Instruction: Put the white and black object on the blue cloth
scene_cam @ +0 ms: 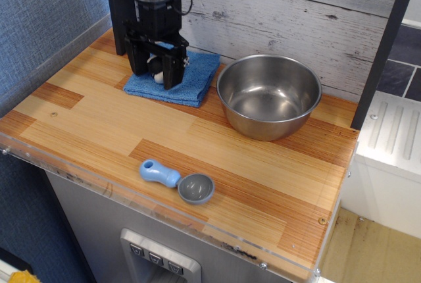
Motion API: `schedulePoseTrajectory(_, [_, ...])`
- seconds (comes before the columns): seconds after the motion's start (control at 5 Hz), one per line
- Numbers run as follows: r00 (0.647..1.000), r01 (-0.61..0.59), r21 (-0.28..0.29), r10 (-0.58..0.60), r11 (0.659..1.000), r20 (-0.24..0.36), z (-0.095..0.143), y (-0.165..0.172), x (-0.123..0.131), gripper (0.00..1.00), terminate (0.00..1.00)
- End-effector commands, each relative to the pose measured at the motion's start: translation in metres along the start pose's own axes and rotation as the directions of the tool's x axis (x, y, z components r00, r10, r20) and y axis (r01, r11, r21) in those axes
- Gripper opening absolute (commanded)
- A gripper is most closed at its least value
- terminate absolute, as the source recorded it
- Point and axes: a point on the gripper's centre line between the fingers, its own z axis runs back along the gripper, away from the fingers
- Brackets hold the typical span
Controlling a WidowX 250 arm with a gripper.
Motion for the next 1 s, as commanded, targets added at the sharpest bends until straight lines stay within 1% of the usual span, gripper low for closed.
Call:
schedulePoseTrajectory(0.0, [0.983,-0.036,0.054,0.026,0.998,0.179,0.078,0.007,0.007,1.0,0.0])
schedulePoseTrajectory(0.2, [0.965,-0.05,0.018,0.043,0.999,0.26,0.108,0.005,0.003,1.0,0.0])
schedulePoseTrajectory(0.4, [0.946,-0.043,-0.008,0.043,0.999,0.321,0.139,-0.01,-0.007,1.0,0.0])
schedulePoseTrajectory(0.8, [0.946,-0.043,-0.008,0.043,0.999,0.321,0.139,-0.01,-0.007,1.0,0.0])
